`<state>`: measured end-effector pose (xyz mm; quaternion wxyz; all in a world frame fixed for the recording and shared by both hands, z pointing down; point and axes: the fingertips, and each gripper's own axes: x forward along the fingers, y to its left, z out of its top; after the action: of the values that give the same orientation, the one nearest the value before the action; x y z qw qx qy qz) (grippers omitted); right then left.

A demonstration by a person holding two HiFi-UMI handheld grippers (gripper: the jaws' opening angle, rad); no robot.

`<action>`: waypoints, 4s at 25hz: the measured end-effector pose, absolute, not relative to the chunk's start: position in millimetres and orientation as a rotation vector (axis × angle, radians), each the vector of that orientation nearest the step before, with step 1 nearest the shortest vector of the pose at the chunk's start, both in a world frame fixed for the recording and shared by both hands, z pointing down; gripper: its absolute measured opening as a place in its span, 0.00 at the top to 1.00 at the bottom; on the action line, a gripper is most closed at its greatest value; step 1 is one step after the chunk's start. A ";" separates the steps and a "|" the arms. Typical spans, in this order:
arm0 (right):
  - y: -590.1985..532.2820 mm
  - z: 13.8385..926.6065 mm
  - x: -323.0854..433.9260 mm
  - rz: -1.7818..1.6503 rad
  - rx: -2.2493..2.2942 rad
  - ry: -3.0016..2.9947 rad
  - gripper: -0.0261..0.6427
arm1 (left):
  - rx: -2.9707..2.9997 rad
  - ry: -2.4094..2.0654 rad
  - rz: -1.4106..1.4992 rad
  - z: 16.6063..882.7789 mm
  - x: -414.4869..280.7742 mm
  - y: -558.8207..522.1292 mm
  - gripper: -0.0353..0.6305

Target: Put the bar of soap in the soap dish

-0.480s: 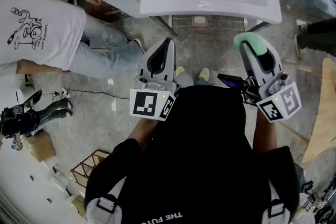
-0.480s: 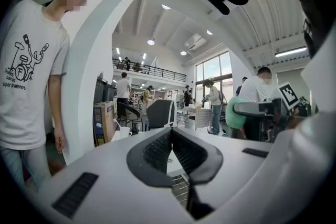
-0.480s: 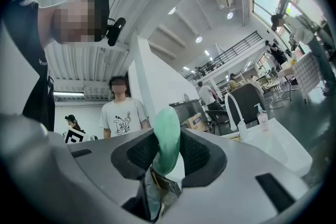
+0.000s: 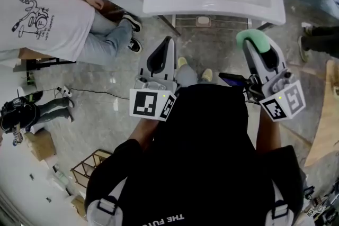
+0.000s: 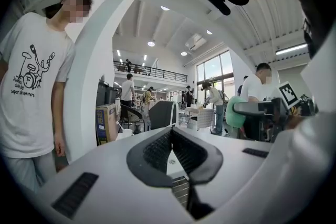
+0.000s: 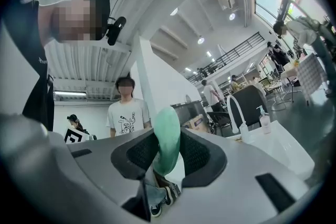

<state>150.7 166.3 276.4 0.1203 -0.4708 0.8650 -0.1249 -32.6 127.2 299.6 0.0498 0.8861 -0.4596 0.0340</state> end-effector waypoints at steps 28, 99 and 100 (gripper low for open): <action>146.2 277.4 154.6 -0.411 -1.389 2.490 0.77 | 2.717 -1.355 0.085 300.4 -23.4 103.2 0.94; -70.6 238.3 74.1 -0.469 -1.549 2.465 0.77 | 2.732 -1.171 0.049 271.6 -87.9 -130.3 0.94; -72.3 238.3 73.4 -0.468 -1.550 2.464 0.77 | 2.733 -1.169 0.049 271.8 -88.2 -132.3 0.94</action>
<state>73.4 -72.3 238.3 0.0965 -0.5234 0.8317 -0.1580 -88.2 -132.3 271.8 0.0842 0.9160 -0.3920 0.0165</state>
